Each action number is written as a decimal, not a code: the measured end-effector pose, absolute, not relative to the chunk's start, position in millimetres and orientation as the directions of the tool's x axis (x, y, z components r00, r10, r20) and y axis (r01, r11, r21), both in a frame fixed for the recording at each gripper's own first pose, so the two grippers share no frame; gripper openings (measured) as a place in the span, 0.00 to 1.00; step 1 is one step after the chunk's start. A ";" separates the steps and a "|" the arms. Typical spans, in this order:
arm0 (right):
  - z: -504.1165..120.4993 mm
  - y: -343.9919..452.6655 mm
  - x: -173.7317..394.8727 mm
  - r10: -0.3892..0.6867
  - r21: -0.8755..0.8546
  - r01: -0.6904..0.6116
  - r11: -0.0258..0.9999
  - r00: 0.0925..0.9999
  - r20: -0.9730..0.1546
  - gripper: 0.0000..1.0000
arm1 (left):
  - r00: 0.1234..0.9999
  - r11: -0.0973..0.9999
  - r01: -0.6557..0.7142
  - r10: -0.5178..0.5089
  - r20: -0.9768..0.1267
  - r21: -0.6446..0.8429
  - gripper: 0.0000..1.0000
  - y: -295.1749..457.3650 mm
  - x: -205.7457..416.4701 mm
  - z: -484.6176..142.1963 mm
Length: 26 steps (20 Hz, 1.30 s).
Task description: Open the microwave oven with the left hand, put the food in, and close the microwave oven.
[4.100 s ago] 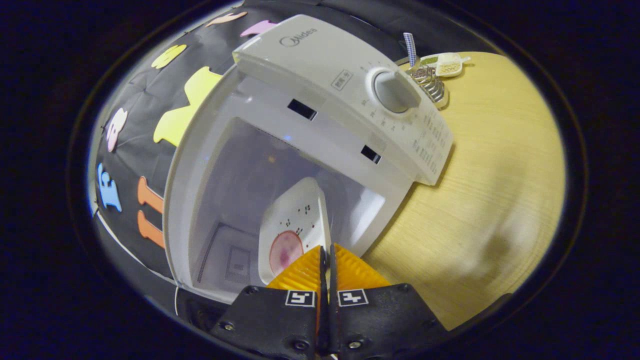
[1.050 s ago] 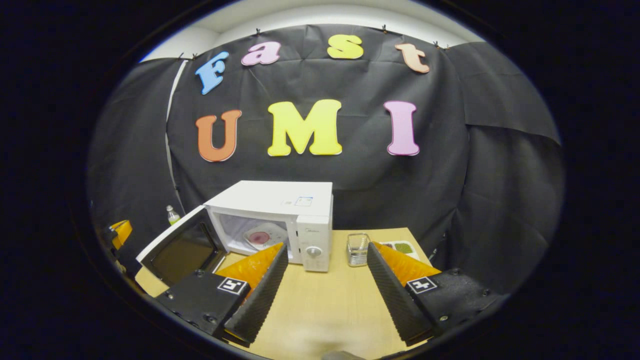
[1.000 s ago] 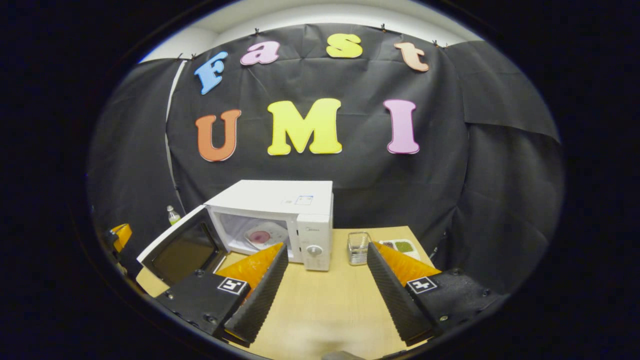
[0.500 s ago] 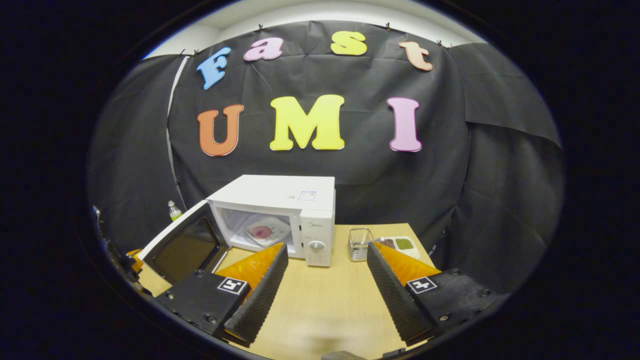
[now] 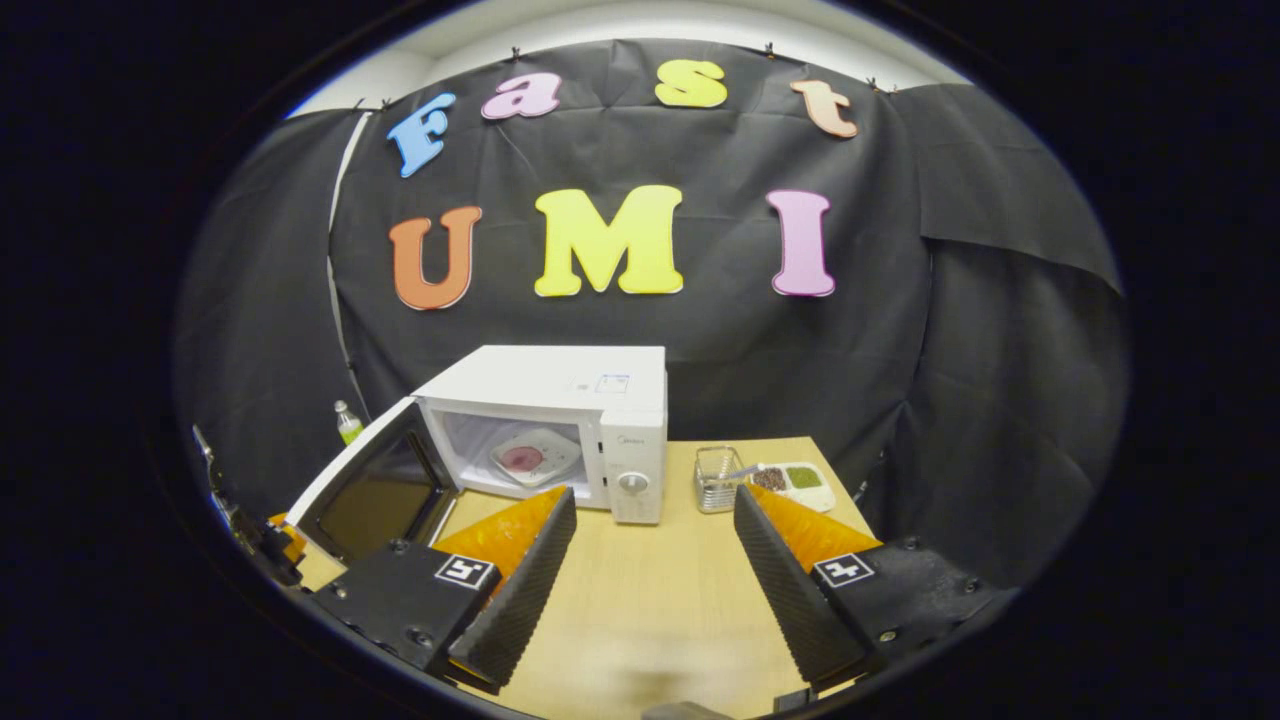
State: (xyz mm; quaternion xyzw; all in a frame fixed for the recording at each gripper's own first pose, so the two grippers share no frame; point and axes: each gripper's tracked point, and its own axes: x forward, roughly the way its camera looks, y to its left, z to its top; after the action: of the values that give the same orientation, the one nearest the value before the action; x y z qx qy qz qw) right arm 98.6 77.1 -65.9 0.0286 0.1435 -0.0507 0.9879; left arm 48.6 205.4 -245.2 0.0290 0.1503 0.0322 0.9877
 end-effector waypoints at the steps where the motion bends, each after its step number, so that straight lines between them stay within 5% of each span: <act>1: -67.2 77.8 98.5 -0.088 0.044 0.106 0.993 0.953 -0.290 0.92 | 0.954 0.996 -0.045 0.064 -0.294 0.072 0.00 198.5 49.2 -244.8; 3: -69.7 76.9 96.5 -0.081 0.054 0.101 0.993 0.952 -0.296 0.92 | 0.956 0.995 -0.034 0.061 -0.288 0.098 0.00 186.3 52.8 -245.1; 4: -69.9 75.0 96.5 -0.083 0.054 0.103 0.993 0.952 -0.296 1.00 | 0.957 0.995 -0.024 0.051 -0.287 0.095 0.00 178.6 54.3 -244.1; 6: -69.8 70.2 96.3 -0.090 0.048 0.109 0.993 0.951 -0.297 0.92 | 0.959 0.997 0.014 0.009 -0.283 0.078 0.00 154.6 57.7 -243.2; 8: -67.7 64.6 95.3 -0.093 0.050 0.113 0.992 0.951 -0.296 1.00 | 0.961 0.994 0.056 -0.028 -0.276 0.093 0.00 130.6 63.3 -242.0; 12: -61.4 47.8 91.3 -0.119 0.035 0.134 0.990 0.954 -0.275 1.00 | 0.959 0.991 0.115 -0.091 -0.267 0.073 0.00 86.7 80.3 -239.9; 13: -57.8 45.3 90.0 -0.121 0.033 0.135 0.990 0.956 -0.266 1.00 | 0.958 0.989 0.133 -0.110 -0.264 0.071 0.08 74.9 84.4 -238.4; 14: -55.6 41.7 88.5 -0.129 0.026 0.140 0.990 0.957 -0.258 1.00 | 0.957 0.986 0.152 -0.129 -0.260 0.070 0.00 63.5 88.4 -236.5; 17: -47.7 30.1 85.9 -0.144 0.019 0.153 0.988 0.960 -0.240 1.00 | 0.951 0.975 0.210 -0.186 -0.248 0.073 0.00 33.2 104.2 -230.9; 18: -47.4 26.4 85.4 -0.148 0.022 0.158 0.987 0.960 -0.240 0.92 | 0.949 0.972 0.224 -0.200 -0.243 0.076 0.00 24.5 109.1 -230.2; 20: -47.8 17.2 83.4 -0.164 0.026 0.176 0.984 0.956 -0.243 0.92 | 0.945 0.965 0.251 -0.227 -0.237 0.080 0.00 7.6 119.3 -227.7; 21: -47.4 13.0 81.0 -0.172 0.027 0.184 0.982 0.954 -0.246 1.00 | 0.943 0.962 0.260 -0.234 -0.236 0.085 0.00 0.3 124.4 -227.2; 22: -46.4 11.6 78.9 -0.174 0.029 0.186 0.982 0.954 -0.245 0.92 | 0.942 0.959 0.268 -0.242 -0.232 0.088 0.00 -7.0 128.9 -226.7; 23: -45.4 8.5 77.2 -0.180 0.028 0.192 0.981 0.952 -0.247 1.00 | 0.940 0.957 0.278 -0.252 -0.230 0.086 0.00 -14.5 133.1 -226.4; 24: -44.4 5.4 76.2 -0.183 0.027 0.195 0.980 0.952 -0.246 0.92 | 0.937 0.955 0.286 -0.261 -0.232 0.082 0.00 -22.7 137.6 -228.1; 26: -43.8 -2.0 74.6 -0.194 0.022 0.206 0.978 0.949 -0.247 0.92 | 0.931 0.949 0.307 -0.282 -0.232 0.077 0.00 -38.3 146.1 -228.5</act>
State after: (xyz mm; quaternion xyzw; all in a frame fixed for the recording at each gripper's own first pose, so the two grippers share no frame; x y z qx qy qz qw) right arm 74.6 -2.0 -43.8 0.0238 0.1225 -0.1014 0.9870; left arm 146.1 -38.3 -228.5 0.0561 0.1095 -0.1500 0.9810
